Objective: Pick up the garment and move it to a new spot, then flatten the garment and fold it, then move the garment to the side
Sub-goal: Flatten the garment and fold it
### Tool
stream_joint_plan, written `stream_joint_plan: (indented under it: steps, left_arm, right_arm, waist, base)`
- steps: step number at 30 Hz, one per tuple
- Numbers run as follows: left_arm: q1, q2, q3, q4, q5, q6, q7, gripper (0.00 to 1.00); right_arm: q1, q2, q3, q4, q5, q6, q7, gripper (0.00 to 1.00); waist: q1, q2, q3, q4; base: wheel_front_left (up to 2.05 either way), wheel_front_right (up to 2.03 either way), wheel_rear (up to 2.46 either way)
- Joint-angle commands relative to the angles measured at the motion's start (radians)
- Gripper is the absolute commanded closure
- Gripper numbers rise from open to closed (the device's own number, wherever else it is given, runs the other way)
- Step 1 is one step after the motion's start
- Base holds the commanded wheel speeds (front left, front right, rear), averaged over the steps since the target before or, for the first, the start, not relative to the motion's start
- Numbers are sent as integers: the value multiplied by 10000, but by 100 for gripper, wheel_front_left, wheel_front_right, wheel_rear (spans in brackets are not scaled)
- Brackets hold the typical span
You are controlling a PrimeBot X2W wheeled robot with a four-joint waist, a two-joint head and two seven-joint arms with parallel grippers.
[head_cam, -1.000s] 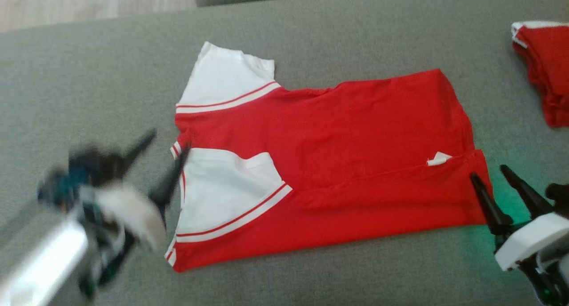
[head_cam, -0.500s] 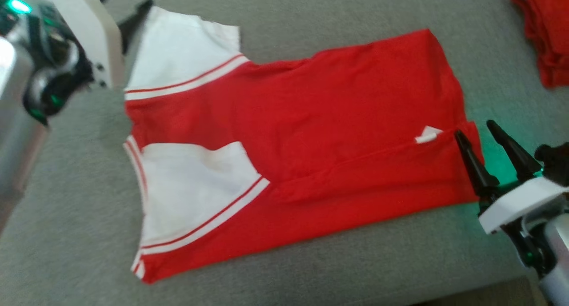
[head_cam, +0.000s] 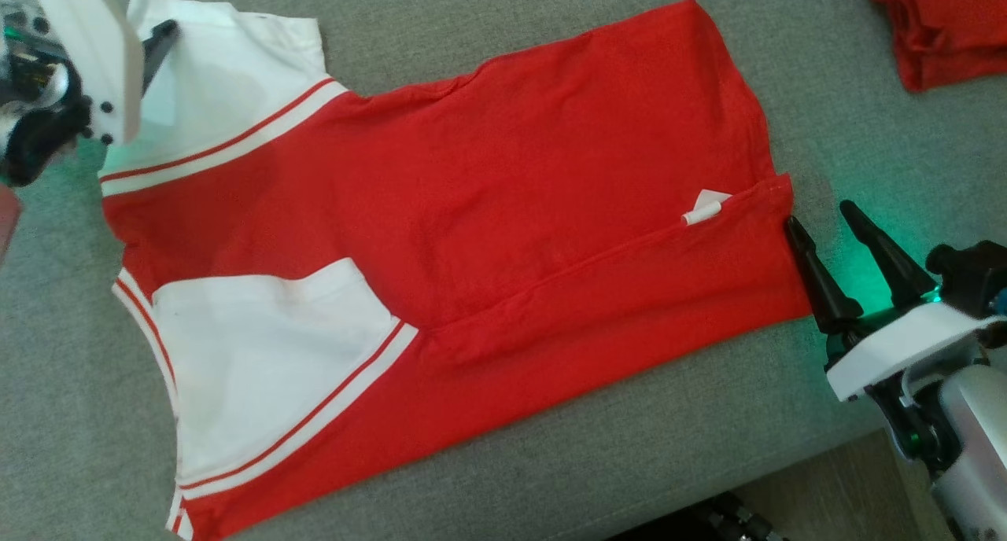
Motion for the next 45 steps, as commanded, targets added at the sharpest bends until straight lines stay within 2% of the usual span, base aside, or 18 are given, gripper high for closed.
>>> stream_joint_plan:
  steps: [1,10,11,12,14,18,24,31,38,45]
  left_arm:
    - [-595,598,309,-73,175,-9,-28,0]
    - [-801,598,5,248,84,-53,-348,0]
    - [-819,584,-44,230,26,-57,-361,20]
    - [-839,569,-104,192,-33,-60,-379,53]
    - [-871,538,-224,73,-192,-64,-470,100]
    - [-892,565,-440,-99,-643,-66,-484,100]
    - [-1028,904,-864,-262,-681,-67,-977,100]
    - [-1158,1090,-1483,-618,-844,-68,-1517,100]
    - [-1389,1279,-2045,-997,-1107,-68,-1694,100]
    - [-1614,1468,-2505,-1306,-1312,-68,-1820,100]
  right_arm:
    - [-27,-215,160,-114,85,-9,-167,0]
    - [-331,-209,307,150,101,-9,-345,0]
    - [-362,-213,317,176,107,-9,-362,0]
    - [-391,-222,326,202,114,-9,-379,0]
    - [-441,-234,358,242,129,-9,-404,0]
    - [-541,-225,403,300,162,-9,-438,0]
    - [-952,-342,257,85,492,-9,-507,0]
    - [-2494,-707,119,174,665,-9,1173,0]
    - [-4689,-558,1416,1576,361,-9,2615,0]
    - [-6270,-448,3145,3222,7,-9,2864,0]
  waist:
    - [0,0,118,-71]
    - [0,0,340,-42]
    - [0,0,359,-33]
    - [0,0,378,-22]
    - [0,0,418,-5]
    - [0,0,509,8]
    - [0,0,429,30]
    - [0,0,60,257]
    - [0,0,-7,620]
    - [0,0,45,895]
  base:
    - [0,0,0]
    - [0,0,0]
    - [0,0,0]
    - [0,0,0]
    - [0,0,0]
    - [0,0,0]
    - [0,0,0]
    - [0,0,0]
    - [0,0,0]
    - [0,0,0]
